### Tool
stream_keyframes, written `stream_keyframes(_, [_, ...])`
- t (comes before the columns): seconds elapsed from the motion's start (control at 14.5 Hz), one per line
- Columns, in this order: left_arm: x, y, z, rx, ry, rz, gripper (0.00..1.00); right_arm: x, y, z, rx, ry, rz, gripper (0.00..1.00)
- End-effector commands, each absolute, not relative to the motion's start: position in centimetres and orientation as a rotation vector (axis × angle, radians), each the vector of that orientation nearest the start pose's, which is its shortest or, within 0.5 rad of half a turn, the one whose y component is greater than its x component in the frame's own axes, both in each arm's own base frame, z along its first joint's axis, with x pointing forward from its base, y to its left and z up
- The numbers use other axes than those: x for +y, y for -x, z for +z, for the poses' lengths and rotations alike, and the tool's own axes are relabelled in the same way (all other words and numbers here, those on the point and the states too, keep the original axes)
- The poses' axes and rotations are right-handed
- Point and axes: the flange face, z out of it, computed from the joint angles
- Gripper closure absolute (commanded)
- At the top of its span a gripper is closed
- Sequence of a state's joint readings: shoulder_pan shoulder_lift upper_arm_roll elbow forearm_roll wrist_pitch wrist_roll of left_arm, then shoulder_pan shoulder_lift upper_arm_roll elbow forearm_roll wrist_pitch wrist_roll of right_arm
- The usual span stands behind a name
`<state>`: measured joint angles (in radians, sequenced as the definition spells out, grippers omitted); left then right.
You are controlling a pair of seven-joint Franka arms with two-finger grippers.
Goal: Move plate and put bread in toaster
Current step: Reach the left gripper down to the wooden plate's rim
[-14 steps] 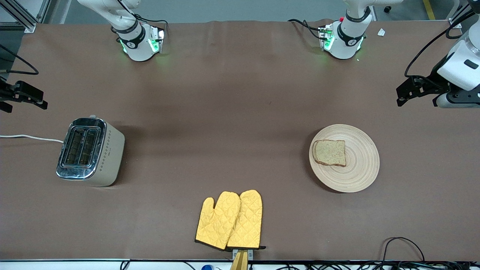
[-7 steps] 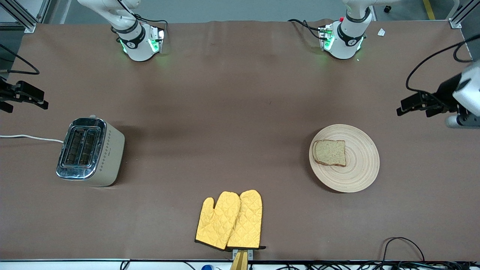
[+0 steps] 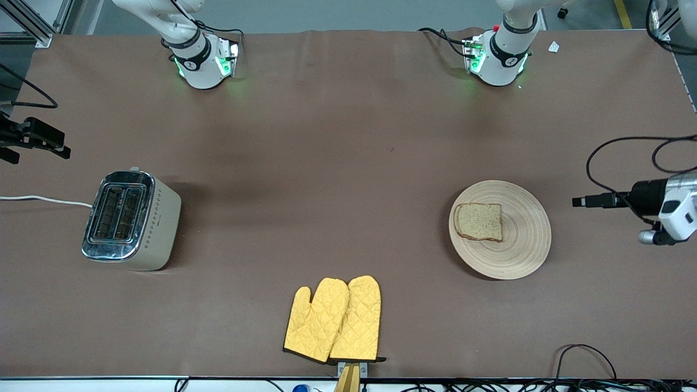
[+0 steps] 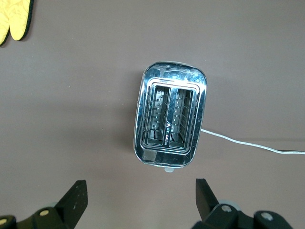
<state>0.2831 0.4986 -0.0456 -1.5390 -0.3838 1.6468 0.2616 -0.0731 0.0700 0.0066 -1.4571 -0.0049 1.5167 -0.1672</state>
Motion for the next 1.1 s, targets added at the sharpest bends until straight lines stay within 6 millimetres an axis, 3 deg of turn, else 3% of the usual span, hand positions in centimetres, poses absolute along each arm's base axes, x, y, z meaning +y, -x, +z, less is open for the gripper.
stream_keyframes(0.0, [14.1,-65.5,29.5,-0.024,3.677,0.470,0.00,-3.9,-56.4,63.8,-0.168,3.150,0.005,0.00])
stream_keyframes(0.14, [15.2,-65.6,26.0,0.035,3.733,0.410,0.00,-3.9,-56.4,63.8,-0.168,3.148,0.004,0.00])
stream_keyframes(0.41, [15.0,-65.6,20.1,0.097,3.846,0.360,0.00,-3.9,-56.4,63.8,-0.171,3.149,0.005,0.00])
stream_keyframes(0.69, [14.8,-65.3,16.5,0.189,3.875,0.316,0.00,-3.9,-56.4,63.8,-0.171,3.148,0.005,0.00])
stream_keyframes(0.9, [14.5,-65.3,16.4,0.217,3.891,0.297,0.22,-3.9,-56.4,63.8,-0.168,3.145,0.004,0.00])
stream_keyframes(1.03, [14.5,-65.3,16.2,0.341,3.894,0.249,0.47,-3.9,-56.4,63.8,-0.168,3.145,0.004,0.00])
